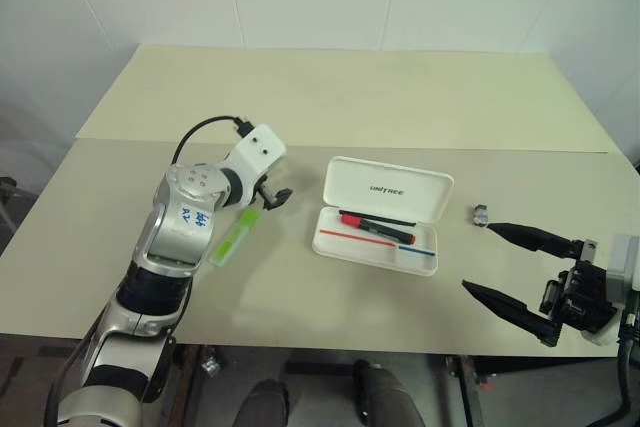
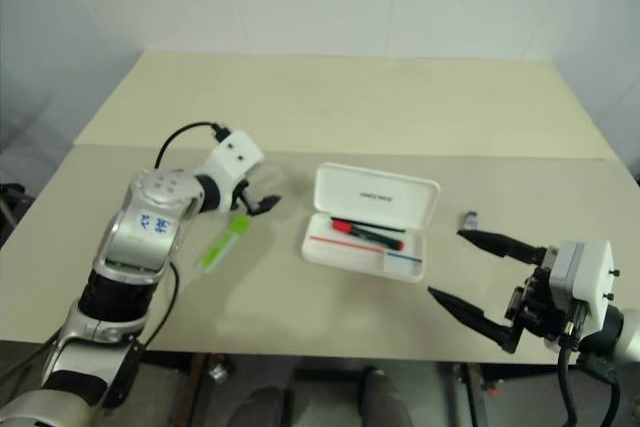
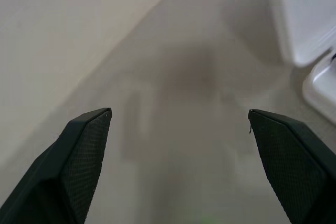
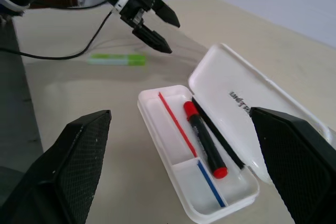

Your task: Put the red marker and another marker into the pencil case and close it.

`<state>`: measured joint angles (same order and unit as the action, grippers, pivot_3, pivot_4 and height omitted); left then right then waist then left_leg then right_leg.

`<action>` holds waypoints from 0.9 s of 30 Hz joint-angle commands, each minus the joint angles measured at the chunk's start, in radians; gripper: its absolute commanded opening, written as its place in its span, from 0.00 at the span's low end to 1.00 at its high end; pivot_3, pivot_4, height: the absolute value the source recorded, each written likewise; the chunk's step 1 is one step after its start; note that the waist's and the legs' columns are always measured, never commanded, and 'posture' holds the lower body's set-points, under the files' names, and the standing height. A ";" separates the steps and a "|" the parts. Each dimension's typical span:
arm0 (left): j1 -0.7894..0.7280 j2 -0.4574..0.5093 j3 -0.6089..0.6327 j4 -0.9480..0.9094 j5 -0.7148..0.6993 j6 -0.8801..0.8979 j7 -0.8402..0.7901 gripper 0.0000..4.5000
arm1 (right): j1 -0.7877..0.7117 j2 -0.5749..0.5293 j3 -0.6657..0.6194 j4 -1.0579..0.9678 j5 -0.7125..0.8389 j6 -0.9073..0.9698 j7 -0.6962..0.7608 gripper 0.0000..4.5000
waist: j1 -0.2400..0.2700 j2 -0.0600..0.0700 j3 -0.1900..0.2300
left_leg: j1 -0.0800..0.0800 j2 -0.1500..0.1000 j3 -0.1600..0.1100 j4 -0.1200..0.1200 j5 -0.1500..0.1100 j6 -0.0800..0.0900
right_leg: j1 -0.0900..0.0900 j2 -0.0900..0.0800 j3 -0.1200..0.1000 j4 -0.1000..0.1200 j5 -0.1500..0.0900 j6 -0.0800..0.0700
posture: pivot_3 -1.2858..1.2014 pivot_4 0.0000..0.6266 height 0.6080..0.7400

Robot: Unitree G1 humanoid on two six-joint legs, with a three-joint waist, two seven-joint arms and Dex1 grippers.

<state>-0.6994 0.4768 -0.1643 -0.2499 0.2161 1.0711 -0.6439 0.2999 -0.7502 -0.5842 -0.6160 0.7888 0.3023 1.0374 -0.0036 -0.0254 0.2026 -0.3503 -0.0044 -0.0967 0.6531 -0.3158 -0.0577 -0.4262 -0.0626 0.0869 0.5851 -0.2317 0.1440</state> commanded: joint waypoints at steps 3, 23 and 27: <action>0.046 -0.018 0.030 -0.067 0.026 0.161 0.134 0.99 | -0.075 -0.030 0.032 0.048 0.015 -0.031 0.070 1.00 | -0.001 0.000 0.000 | 0.000 0.000 0.000 0.000 0.000 0.000 | 0.000 0.000 0.000 0.000 0.000 0.000 | 0.52 0.24 1.00; 0.189 0.002 0.075 -0.207 -0.010 0.536 0.373 0.99 | -0.243 -0.079 0.164 0.195 -0.012 -0.025 0.197 1.00 | -0.033 0.000 0.000 | 0.010 0.000 0.003 -0.001 0.000 -0.001 | 0.002 0.000 0.002 0.003 0.000 -0.002 | 0.52 0.24 1.00; 0.230 -0.022 0.102 -0.236 0.002 0.543 0.406 0.99 | -0.260 -0.076 0.176 0.213 -0.028 -0.030 0.195 1.00 | -0.037 0.000 0.000 | 0.011 0.000 0.004 -0.002 0.000 -0.001 | 0.002 0.000 0.002 0.003 0.000 -0.002 | 0.52 0.24 1.00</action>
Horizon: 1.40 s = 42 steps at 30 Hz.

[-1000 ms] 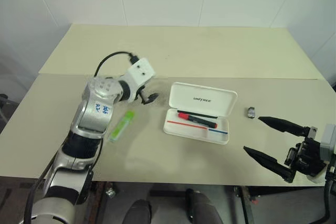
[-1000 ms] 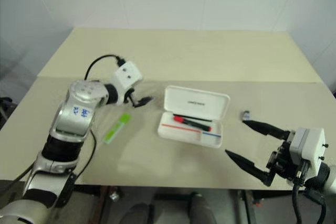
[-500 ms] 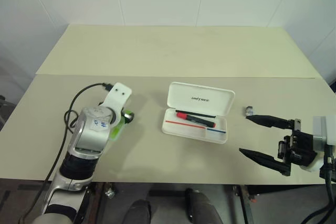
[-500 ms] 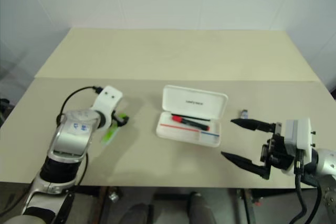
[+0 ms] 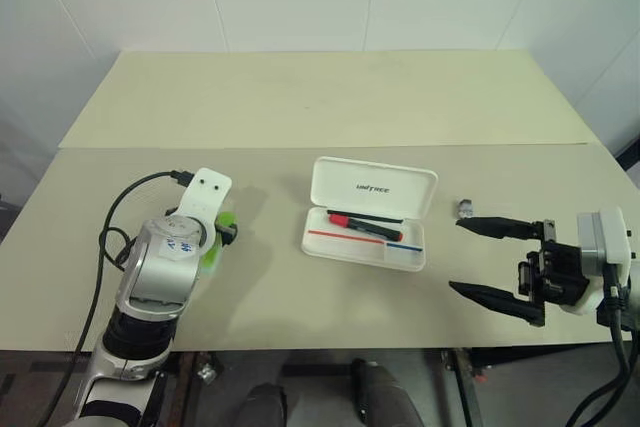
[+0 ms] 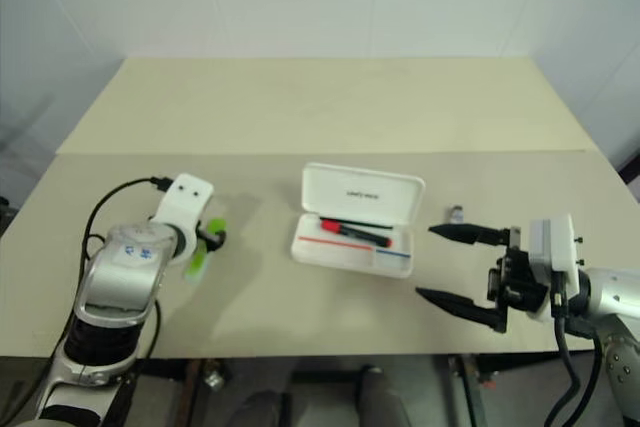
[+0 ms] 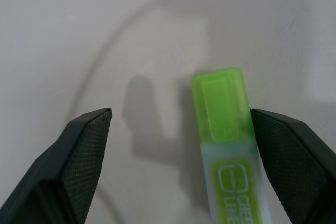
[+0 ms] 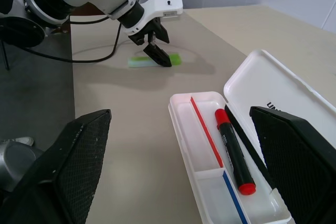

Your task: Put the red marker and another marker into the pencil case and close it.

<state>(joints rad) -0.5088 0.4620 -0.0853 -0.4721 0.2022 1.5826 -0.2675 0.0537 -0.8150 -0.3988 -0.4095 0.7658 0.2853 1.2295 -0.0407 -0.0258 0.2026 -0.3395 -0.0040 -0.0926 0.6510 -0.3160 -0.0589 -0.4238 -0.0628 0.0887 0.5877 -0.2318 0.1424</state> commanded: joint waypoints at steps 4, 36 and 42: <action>0.104 -0.035 0.059 -0.026 0.037 0.032 0.060 0.99 | -0.031 -0.004 0.010 0.021 -0.022 -0.018 -0.001 1.00 | -0.004 0.000 0.000 | 0.001 0.000 0.001 0.000 0.000 0.000 | 0.000 0.000 0.000 0.000 0.000 0.000 | 0.52 0.24 1.00; 0.129 -0.303 0.303 0.021 -0.031 0.032 0.119 0.28 | -0.070 -0.008 0.030 0.042 -0.058 -0.006 -0.034 1.00 | -0.018 0.001 -0.005 | 0.009 0.000 0.002 0.001 -0.002 -0.002 | 0.015 0.000 0.001 -0.006 -0.010 -0.011 | 0.52 0.24 1.00; 0.106 -0.302 0.305 0.039 -0.042 0.032 0.135 0.24 | -0.064 -0.011 0.022 0.034 -0.058 -0.005 -0.045 1.00 | -0.022 0.001 -0.006 | 0.010 0.000 0.003 0.002 -0.002 -0.003 | 0.016 0.000 0.001 -0.011 -0.009 -0.010 | 0.52 0.24 1.00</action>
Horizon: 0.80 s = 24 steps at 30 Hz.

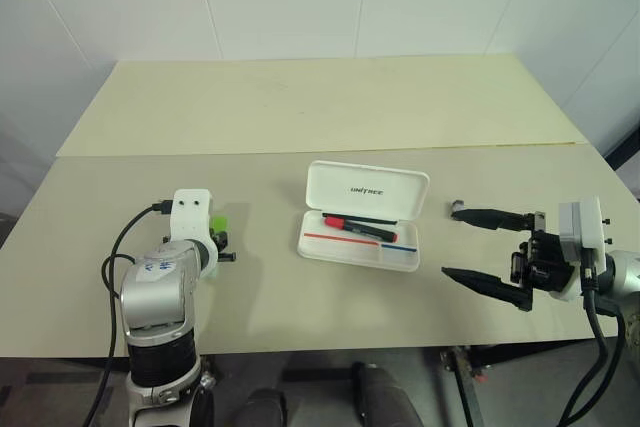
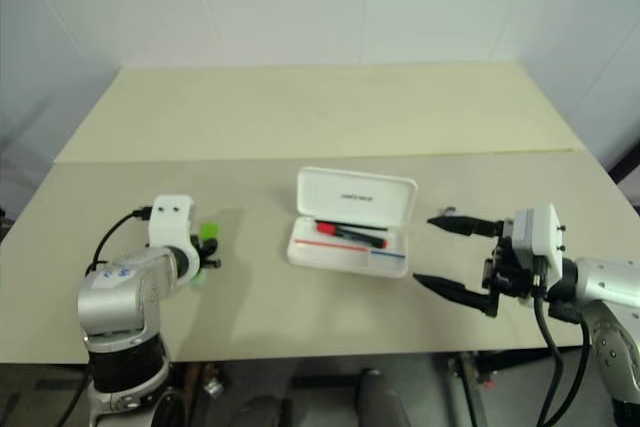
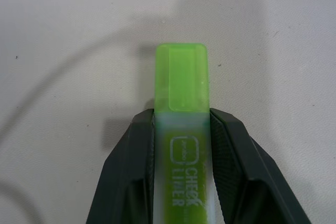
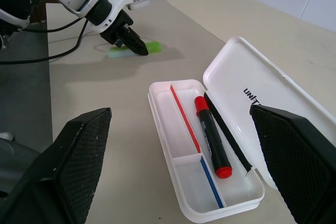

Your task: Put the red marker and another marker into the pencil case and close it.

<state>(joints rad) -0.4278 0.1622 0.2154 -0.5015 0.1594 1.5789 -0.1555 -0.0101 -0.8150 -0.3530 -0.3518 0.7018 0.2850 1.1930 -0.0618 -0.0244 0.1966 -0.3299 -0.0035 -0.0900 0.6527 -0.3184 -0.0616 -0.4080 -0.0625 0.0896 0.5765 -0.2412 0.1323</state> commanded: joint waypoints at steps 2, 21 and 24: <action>0.003 0.009 0.000 0.081 -0.003 0.036 0.027 0.24 | 0.003 -0.012 -0.028 -0.028 0.006 -0.004 -0.015 1.00 | -0.001 0.000 0.000 | 0.000 0.000 0.000 0.000 0.000 0.000 | 0.000 0.000 0.000 -0.002 0.001 0.000 | 0.52 0.24 1.00; -0.363 0.260 -0.202 0.394 -0.216 -0.627 -0.316 0.24 | 0.101 -0.001 -0.104 -0.105 0.009 -0.014 -0.079 1.00 | 0.054 -0.006 0.004 | -0.025 0.000 -0.004 -0.004 -0.001 -0.008 | -0.029 -0.001 -0.003 0.006 0.012 0.014 | 0.52 0.24 1.00; -0.397 0.305 -0.253 0.362 -0.294 -0.725 -0.484 0.24 | 0.123 0.004 -0.116 -0.124 0.011 -0.016 -0.097 1.00 | 0.062 -0.006 0.004 | -0.029 0.000 -0.002 -0.003 -0.001 -0.008 | -0.034 -0.002 -0.002 0.007 0.012 0.014 | 0.52 0.24 1.00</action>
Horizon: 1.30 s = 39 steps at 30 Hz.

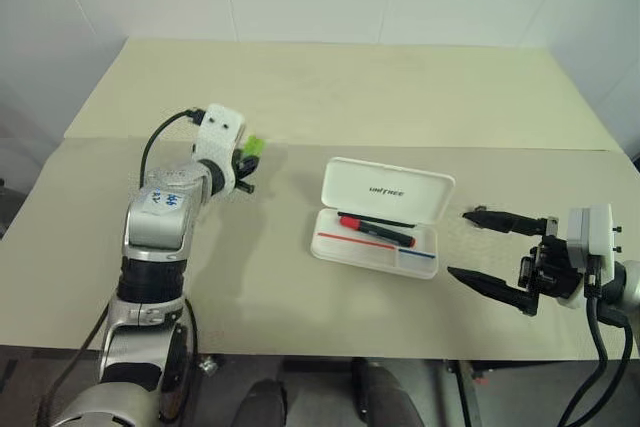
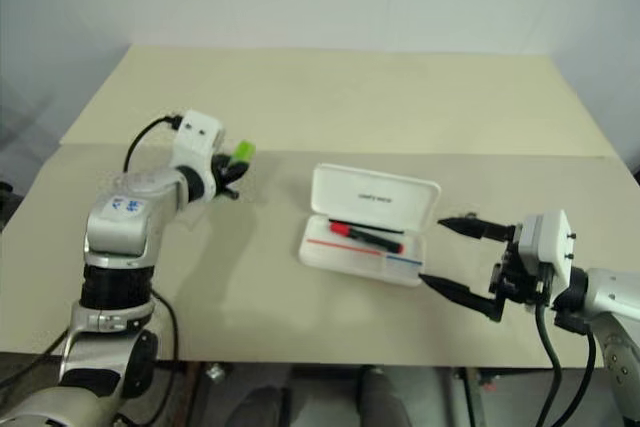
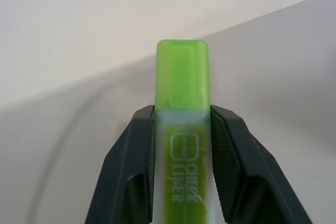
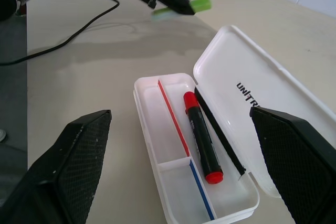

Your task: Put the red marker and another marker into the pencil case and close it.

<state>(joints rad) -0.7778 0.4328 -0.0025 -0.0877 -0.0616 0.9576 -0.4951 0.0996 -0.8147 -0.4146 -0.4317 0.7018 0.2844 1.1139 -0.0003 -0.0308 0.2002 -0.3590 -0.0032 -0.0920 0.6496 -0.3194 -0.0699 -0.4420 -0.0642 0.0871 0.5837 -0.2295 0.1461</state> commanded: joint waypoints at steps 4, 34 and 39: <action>-0.070 0.081 -0.073 -0.077 -0.150 -0.185 -0.307 0.24 | 0.044 0.010 -0.073 -0.066 0.016 -0.016 -0.033 1.00 | 0.000 0.000 0.000 | 0.000 0.000 0.002 0.002 -0.002 0.004 | 0.001 0.000 0.001 -0.002 0.000 0.000 | 0.52 0.24 1.00; -0.198 -0.038 -0.496 0.218 0.033 -0.594 -0.639 0.24 | 0.172 0.060 -0.126 -0.167 0.014 -0.025 -0.122 1.00 | -0.028 0.000 0.001 | 0.007 -0.002 0.003 0.012 0.000 0.012 | 0.015 0.002 0.006 -0.001 -0.001 -0.005 | 0.52 0.24 1.00; -0.224 -0.041 -0.522 0.256 0.078 -0.629 -0.664 0.24 | 0.183 0.069 -0.128 -0.176 0.011 -0.027 -0.131 1.00 | -0.027 0.000 0.001 | 0.007 -0.001 0.004 0.012 -0.001 0.013 | 0.015 0.003 0.006 -0.001 -0.001 -0.005 | 0.52 0.24 1.00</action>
<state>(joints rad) -0.9662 0.3947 -0.5229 0.1746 -0.0001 0.3554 -1.1454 0.2799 -0.7545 -0.5236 -0.5808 0.7083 0.2758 0.9933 -0.0269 -0.0313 0.2009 -0.3522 -0.0045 -0.0882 0.6621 -0.3201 -0.0570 -0.4267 -0.0617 0.0938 0.5830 -0.2308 0.1413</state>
